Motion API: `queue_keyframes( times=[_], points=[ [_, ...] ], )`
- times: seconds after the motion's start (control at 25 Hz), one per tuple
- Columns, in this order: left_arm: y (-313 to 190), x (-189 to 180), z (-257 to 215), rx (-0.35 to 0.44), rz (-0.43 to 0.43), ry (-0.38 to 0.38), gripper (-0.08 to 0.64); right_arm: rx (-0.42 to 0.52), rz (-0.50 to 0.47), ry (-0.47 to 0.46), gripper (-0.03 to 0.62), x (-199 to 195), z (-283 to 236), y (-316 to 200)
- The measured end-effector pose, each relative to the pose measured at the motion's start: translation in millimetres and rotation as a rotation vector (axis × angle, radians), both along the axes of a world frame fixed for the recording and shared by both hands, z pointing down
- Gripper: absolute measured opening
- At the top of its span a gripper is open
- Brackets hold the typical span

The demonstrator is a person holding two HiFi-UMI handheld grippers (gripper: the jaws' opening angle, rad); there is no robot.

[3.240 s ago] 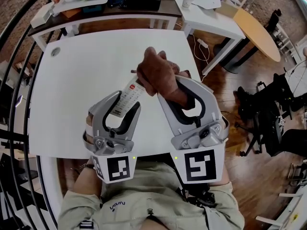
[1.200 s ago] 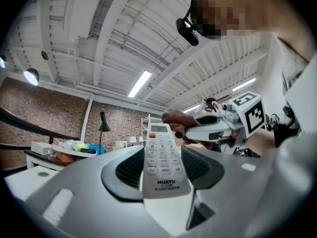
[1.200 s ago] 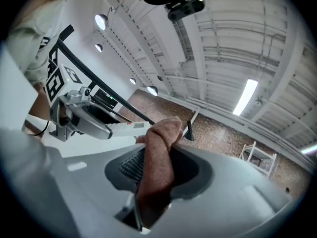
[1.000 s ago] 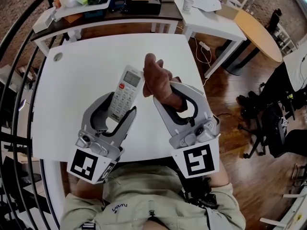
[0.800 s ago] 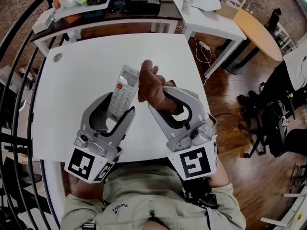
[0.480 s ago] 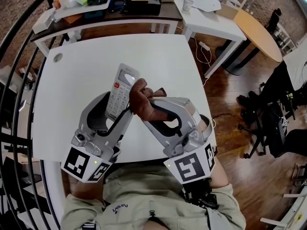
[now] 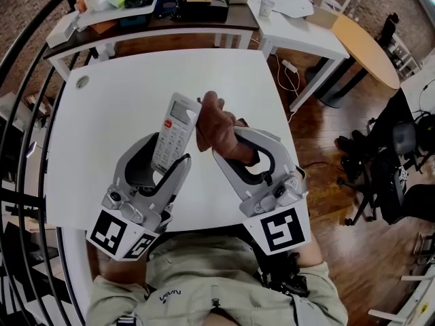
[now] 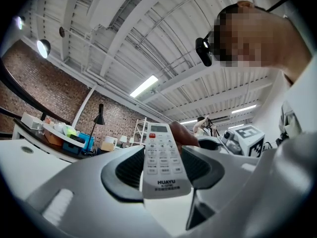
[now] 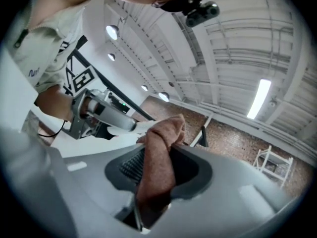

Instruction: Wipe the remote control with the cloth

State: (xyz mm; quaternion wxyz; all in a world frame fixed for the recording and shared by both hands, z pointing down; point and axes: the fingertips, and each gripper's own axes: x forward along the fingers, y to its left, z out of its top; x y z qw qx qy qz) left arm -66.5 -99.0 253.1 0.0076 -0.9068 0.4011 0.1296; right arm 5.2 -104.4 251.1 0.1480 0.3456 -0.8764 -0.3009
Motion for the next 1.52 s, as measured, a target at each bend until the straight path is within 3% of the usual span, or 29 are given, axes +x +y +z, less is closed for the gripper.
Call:
queue_keyframes(
  times=[0.12, 0.24, 1.16, 1.52],
  points=[
    [6, 8, -1, 0.009, 0.03, -0.007, 0.242, -0.016, 0.065, -0.087, 0.129, 15, -12, -12],
    [12, 17, -3, 0.021, 0.064, -0.021, 0.242, -0.028, 0.064, -0.099, 0.129, 13, -14, -15],
    [14, 11, -18, 0.07, 0.044, -0.005, 0.242, -0.09, -0.207, 0.165, 0.129, -43, 45, 31],
    [14, 10, -16, 0.072, 0.038, -0.003, 0.242, -0.099, -0.228, 0.207, 0.129, -44, 55, 34]
  ],
)
